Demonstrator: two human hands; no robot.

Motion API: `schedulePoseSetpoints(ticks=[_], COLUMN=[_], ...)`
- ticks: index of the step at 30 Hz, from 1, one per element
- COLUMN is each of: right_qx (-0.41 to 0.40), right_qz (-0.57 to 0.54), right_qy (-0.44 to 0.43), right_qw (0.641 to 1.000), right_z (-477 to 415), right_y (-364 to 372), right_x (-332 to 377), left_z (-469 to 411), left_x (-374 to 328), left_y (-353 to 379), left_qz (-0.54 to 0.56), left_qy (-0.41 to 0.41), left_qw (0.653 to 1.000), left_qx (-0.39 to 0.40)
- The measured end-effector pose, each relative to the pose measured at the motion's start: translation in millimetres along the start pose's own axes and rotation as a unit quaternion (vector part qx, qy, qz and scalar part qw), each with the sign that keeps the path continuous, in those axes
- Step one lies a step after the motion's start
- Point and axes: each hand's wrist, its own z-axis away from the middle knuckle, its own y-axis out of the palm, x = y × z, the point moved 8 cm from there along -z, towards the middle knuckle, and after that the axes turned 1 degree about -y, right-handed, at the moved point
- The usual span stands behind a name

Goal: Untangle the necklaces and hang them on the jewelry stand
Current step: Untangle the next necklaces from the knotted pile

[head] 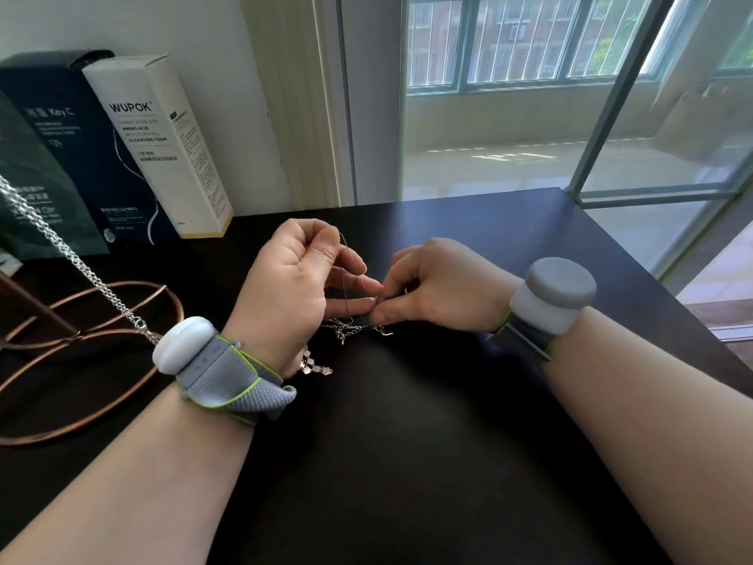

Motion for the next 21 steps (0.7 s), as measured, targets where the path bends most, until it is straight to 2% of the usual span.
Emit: schedulePoseSetpoints(ticks=[8, 14, 21], right_qx=[-0.017, -0.038, -0.044], right_qz=[-0.031, -0.107, -0.236], right_qy=[0.007, 0.005, 0.029], right_qw=[0.999, 0.994, 0.970], right_z=[-1, 0, 4], right_y=[-1, -5, -14], right_x=[-1, -7, -14], left_z=[0, -3, -3], left_x=[0, 1, 5], left_y=[-2, -11, -10], left_qz=[0.063, 0.097, 0.029], left_qy=[-0.023, -0.020, -0.029], left_qw=[0.998, 0.994, 0.998], left_qx=[-0.012, -0.044, -0.037])
